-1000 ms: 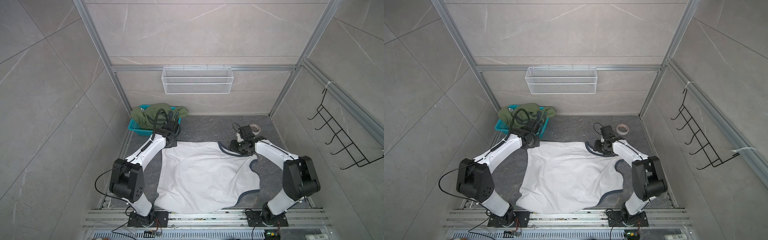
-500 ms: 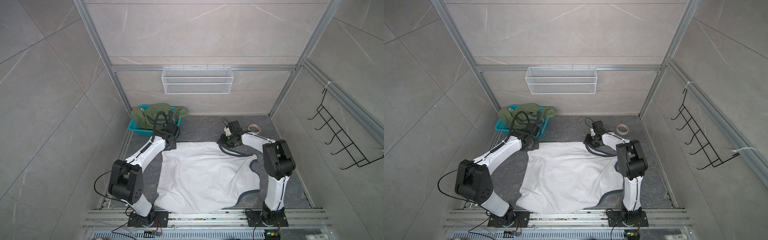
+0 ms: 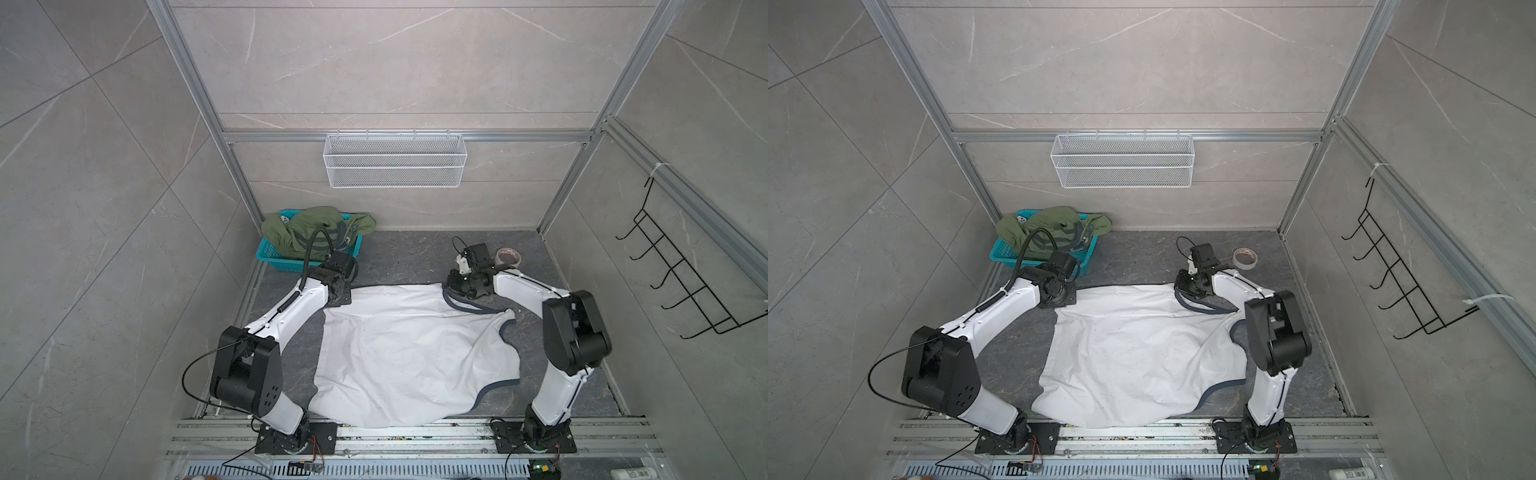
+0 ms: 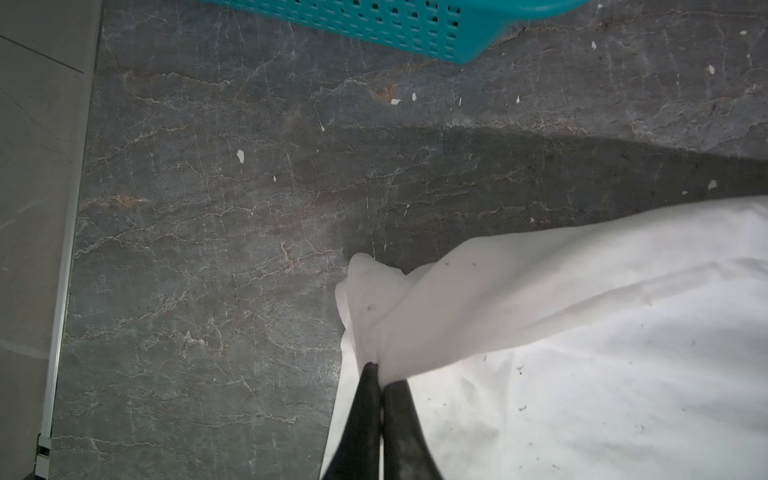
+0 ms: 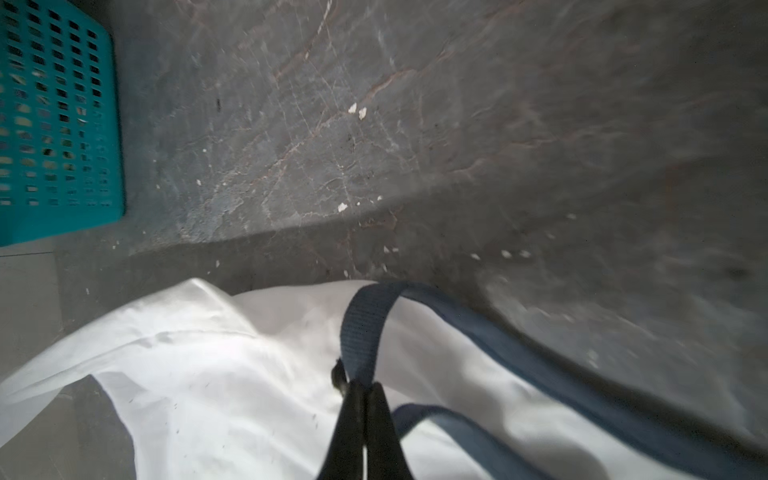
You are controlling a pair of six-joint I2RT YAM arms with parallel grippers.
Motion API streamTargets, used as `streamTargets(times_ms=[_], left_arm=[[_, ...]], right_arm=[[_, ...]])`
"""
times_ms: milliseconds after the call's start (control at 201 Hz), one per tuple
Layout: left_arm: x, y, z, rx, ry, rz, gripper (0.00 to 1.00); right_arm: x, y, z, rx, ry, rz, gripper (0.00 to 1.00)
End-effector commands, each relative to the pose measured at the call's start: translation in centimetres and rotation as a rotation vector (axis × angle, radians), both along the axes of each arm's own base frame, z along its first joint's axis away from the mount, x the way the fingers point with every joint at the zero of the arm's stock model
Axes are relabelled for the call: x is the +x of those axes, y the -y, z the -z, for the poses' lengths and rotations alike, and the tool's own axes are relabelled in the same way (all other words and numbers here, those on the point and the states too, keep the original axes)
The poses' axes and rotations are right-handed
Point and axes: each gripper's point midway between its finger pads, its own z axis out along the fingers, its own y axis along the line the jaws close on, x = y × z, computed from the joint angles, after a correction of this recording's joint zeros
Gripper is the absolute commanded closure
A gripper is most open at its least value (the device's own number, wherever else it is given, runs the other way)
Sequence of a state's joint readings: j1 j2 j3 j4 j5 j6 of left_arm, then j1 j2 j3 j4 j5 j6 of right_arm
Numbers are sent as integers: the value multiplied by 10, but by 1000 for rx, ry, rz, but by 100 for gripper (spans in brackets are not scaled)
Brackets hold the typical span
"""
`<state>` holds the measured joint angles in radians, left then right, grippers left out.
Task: Fold and stack the tank tops
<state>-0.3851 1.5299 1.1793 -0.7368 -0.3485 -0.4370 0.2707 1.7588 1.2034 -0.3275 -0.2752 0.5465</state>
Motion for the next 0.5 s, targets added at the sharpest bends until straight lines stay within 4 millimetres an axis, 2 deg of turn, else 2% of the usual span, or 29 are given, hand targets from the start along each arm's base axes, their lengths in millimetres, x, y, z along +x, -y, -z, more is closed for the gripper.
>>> streamTargets(times_ms=[0, 65, 149, 294, 348, 403, 493], left_arm=[[-17, 9, -17, -66, 38, 21, 100], [-33, 17, -13, -76, 20, 51, 100], [-56, 34, 1, -74, -35, 120, 99], [-99, 55, 32, -54, -147, 199, 90], [-110, 58, 40, -72, -168, 204, 81], [-116, 59, 42, -115, -160, 196, 68], [-118, 59, 31, -195, -80, 171, 47]], right_arm=[[-22, 30, -22, -48, 40, 55, 100], [-42, 42, -23, -76, 30, 68, 100], [-71, 60, -11, -111, -15, 106, 100], [-112, 82, 9, -156, -89, 168, 100], [-124, 89, 14, -175, -104, 186, 100], [-134, 94, 17, -190, -122, 201, 100], [-143, 100, 22, -211, -144, 214, 100]])
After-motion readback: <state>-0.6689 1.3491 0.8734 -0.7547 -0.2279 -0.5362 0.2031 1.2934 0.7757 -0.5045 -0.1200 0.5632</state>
